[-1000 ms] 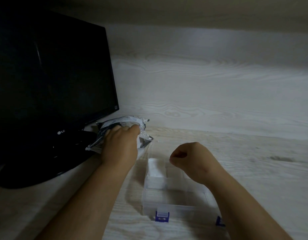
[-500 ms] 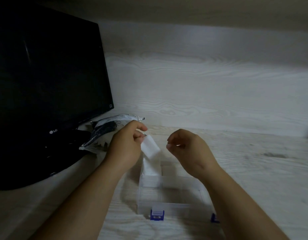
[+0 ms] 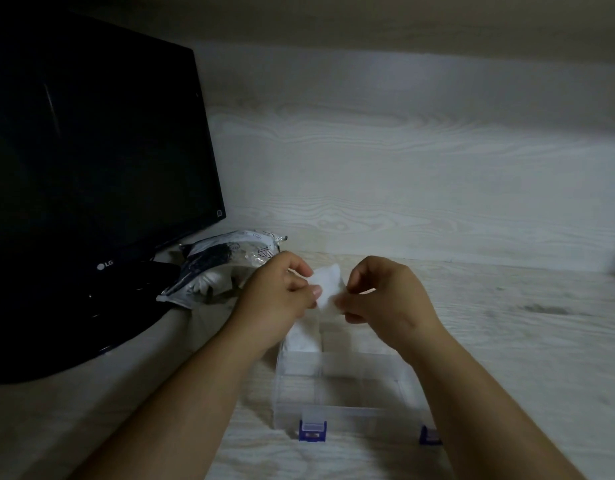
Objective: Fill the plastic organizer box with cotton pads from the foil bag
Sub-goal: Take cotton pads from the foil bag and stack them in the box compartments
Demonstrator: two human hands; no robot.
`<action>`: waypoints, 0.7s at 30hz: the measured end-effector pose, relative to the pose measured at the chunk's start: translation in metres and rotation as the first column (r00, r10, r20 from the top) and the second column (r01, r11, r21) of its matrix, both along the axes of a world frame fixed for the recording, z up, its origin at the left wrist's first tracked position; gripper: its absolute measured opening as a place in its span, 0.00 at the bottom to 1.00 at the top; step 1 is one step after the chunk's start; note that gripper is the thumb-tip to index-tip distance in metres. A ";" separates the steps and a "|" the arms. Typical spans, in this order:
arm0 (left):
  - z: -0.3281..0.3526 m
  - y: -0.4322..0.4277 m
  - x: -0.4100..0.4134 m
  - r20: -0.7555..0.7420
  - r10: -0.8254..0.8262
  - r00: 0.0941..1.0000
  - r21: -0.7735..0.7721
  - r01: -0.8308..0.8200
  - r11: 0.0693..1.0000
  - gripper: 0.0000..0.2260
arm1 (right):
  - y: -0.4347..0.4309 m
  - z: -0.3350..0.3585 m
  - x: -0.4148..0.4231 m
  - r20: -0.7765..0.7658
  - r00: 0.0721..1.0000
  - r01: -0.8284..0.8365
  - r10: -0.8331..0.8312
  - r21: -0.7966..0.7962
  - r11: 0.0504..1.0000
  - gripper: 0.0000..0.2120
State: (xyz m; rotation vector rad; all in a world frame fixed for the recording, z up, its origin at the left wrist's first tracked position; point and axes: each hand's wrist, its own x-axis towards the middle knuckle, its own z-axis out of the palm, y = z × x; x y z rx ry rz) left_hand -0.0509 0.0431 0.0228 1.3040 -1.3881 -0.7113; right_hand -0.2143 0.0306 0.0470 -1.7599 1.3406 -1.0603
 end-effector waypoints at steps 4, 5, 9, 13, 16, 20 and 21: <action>-0.003 0.000 -0.002 0.046 -0.004 0.999 -0.002 0.004 1.000 0.10 | -0.001 0.001 0.000 -0.052 0.998 -0.018 0.020 0.044 0.999 0.06; -0.004 -0.001 -0.002 0.060 -0.009 0.998 0.000 0.009 1.000 0.09 | -0.002 0.001 0.000 -0.079 0.997 -0.011 0.014 0.037 0.999 0.05; -0.006 -0.003 -0.001 0.124 0.001 0.992 -0.017 0.001 1.000 0.08 | -0.005 0.002 -0.005 -0.109 0.994 -0.007 0.016 0.082 0.997 0.04; -0.012 -0.006 0.000 0.165 0.016 0.986 -0.051 -0.008 0.999 0.11 | -0.004 0.004 -0.008 -0.107 0.994 0.000 0.016 0.149 0.989 0.05; -0.013 -0.007 0.000 0.178 -0.005 0.984 -0.038 0.012 0.999 0.16 | -0.005 0.006 -0.011 -0.095 0.995 0.020 -0.002 0.184 0.983 0.05; -0.012 -0.005 -0.001 0.208 -0.003 0.978 -0.016 0.006 1.000 0.13 | -0.004 0.006 -0.011 -0.108 0.994 0.008 0.016 0.214 0.977 0.03; -0.012 -0.004 -0.002 0.220 0.000 0.975 -0.015 0.003 1.000 0.12 | -0.004 0.006 -0.010 -0.121 0.992 0.004 0.023 0.217 0.976 0.03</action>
